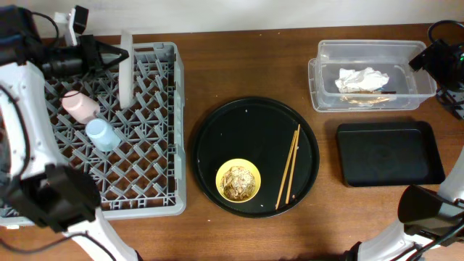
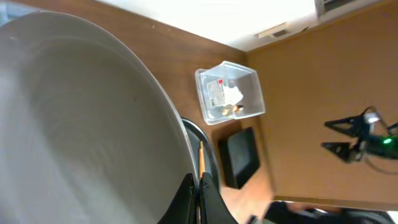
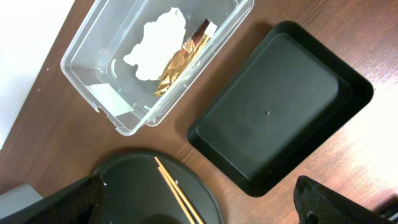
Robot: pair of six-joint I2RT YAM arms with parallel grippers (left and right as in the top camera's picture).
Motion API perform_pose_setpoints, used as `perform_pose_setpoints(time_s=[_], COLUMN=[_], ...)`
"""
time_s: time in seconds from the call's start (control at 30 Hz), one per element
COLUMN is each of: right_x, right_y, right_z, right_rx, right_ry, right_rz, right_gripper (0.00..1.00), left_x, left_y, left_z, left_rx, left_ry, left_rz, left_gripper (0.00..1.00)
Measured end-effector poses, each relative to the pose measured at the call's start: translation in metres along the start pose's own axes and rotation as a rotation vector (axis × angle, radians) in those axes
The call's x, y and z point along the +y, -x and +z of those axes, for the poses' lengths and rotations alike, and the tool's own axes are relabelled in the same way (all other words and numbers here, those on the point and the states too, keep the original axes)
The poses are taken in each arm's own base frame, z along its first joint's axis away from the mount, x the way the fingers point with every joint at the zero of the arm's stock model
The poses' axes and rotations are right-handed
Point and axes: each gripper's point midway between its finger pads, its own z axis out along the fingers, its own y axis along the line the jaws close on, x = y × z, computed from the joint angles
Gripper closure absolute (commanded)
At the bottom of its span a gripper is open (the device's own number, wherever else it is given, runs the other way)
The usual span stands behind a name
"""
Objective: Sort waste into correct bins and load items into the dishwasher rack
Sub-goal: 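Lift the white plate and carry it left toward the rack, then lower the plate upright into the rack slots and release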
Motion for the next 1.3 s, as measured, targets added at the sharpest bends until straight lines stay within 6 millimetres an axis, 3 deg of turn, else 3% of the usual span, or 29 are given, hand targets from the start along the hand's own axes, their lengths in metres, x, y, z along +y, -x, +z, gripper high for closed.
perform_pose_setpoints(time_s=[0.13, 0.27, 0.47, 1.07, 1.13, 1.23, 1.3], right_x=[0.000, 0.000, 0.000, 0.000, 0.000, 0.000, 0.000], right_y=[0.000, 0.000, 0.000, 0.000, 0.000, 0.000, 0.000], right_z=[0.000, 0.000, 0.000, 0.000, 0.000, 0.000, 0.000], right_rx=[0.000, 0.000, 0.000, 0.000, 0.000, 0.000, 0.000], right_ry=[0.000, 0.000, 0.000, 0.000, 0.000, 0.000, 0.000], right_rz=[0.000, 0.000, 0.000, 0.000, 0.000, -0.001, 0.000], right_gripper=[0.01, 0.01, 0.01, 0.01, 0.02, 0.01, 0.01], left_x=[0.032, 0.045, 0.053, 0.068, 0.070, 0.077, 0.082], left_y=[0.005, 0.009, 0.013, 0.004, 0.002, -0.002, -0.003], left_z=[0.006, 0.002, -0.008, -0.006, -0.006, -0.005, -0.005], left_rx=[-0.004, -0.021, -0.046, -0.015, -0.011, 0.000, 0.006], left_ry=[-0.067, -0.078, -0.057, 0.025, 0.026, 0.054, 0.083], left_rz=[-0.077, -0.088, -0.083, -0.122, -0.130, -0.140, -0.140], left_gripper=[0.99, 0.99, 0.99, 0.98, 0.81, 0.73, 0.59])
